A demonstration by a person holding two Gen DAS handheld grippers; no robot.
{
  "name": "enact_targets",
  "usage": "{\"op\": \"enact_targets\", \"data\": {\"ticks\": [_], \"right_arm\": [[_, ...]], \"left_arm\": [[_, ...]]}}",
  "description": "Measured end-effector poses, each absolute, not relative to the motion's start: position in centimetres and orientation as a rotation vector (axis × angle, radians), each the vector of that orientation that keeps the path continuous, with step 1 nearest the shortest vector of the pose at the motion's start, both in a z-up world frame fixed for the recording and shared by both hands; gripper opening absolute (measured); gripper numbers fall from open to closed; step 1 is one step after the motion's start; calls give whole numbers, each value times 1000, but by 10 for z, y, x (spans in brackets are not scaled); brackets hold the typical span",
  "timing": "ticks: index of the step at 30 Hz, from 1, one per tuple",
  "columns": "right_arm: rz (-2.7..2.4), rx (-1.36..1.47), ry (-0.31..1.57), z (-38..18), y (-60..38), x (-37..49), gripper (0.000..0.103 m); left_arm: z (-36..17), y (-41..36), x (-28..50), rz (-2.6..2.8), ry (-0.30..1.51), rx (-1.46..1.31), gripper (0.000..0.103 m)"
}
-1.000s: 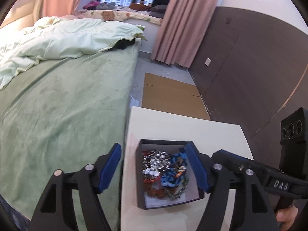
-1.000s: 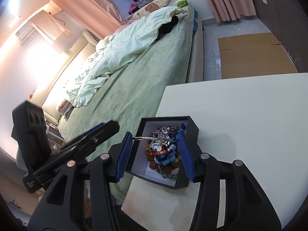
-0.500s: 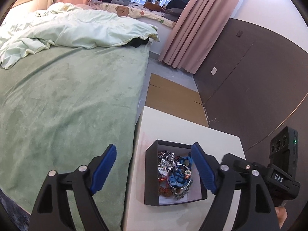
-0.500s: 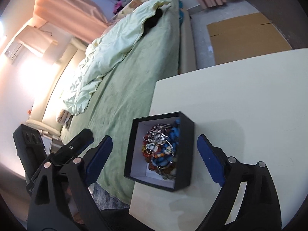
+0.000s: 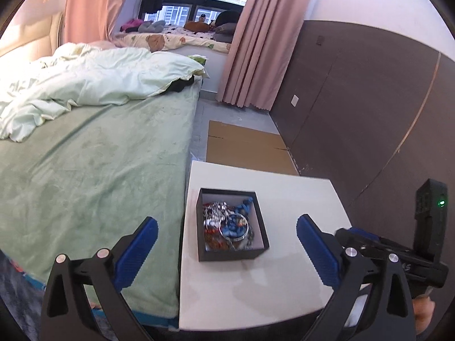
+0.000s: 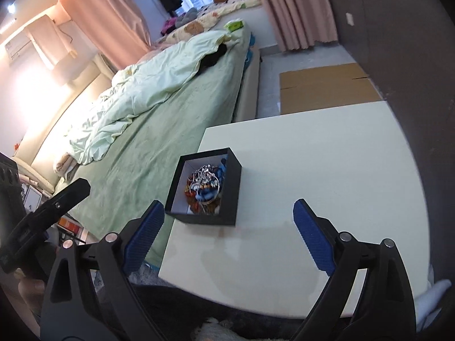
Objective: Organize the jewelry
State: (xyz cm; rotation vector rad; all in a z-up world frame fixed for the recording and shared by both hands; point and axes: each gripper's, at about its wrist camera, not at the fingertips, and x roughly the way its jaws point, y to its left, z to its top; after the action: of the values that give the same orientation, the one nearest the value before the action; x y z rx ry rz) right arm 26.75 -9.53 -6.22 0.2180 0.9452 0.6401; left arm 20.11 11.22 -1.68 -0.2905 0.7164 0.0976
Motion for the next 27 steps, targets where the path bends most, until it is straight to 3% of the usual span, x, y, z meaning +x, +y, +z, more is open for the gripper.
{"op": "enact_targets", "data": {"ticks": [7,27], "right_arm": [[569,209,894,-32,-134,225,98],[447,136,780,29,-186,135,98]], "left_arm": [[7,90,157,83,689,-253,95],[55,47,63,80,621,-150,95]]}}
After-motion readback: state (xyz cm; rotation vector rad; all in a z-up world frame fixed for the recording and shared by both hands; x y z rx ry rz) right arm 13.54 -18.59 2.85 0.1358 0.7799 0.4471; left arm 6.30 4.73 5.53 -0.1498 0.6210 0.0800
